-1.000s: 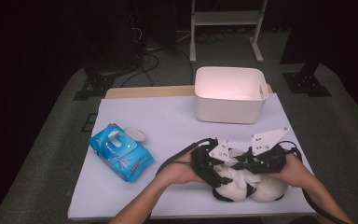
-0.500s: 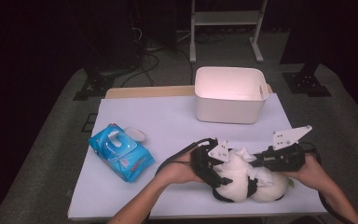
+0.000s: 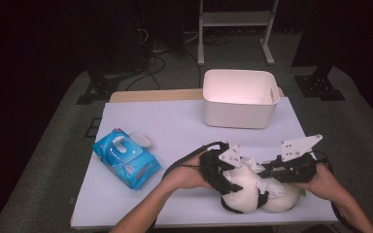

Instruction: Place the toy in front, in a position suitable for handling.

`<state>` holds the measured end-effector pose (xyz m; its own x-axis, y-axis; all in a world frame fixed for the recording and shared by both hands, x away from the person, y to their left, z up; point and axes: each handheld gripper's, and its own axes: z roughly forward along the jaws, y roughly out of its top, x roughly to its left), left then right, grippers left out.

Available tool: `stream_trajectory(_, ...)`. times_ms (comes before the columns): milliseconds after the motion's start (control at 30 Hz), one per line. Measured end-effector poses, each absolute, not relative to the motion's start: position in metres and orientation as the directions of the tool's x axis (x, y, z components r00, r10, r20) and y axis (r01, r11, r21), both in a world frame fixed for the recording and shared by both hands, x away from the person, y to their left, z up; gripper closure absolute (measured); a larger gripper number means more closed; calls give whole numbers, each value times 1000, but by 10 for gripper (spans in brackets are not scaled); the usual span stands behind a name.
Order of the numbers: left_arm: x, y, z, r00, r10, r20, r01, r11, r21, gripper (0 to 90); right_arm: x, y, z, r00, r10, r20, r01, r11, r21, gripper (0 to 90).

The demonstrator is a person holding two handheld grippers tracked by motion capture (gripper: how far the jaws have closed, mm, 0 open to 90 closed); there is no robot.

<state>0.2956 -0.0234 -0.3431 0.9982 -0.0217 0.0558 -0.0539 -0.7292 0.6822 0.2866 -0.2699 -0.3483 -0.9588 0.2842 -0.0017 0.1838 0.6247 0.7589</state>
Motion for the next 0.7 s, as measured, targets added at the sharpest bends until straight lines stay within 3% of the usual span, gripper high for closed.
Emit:
stream_trajectory(367, 290, -18, -348, 998, -27, 65, -64, -728, 682, 306, 302, -228, -335, -979, 202, -27, 112, 645, 756, 798)
stream_trajectory(700, 292, -20, -347, 998, -27, 58, -60, -733, 677, 313, 297, -276, -346, -949, 315, -24, 204, 666, 718, 797)
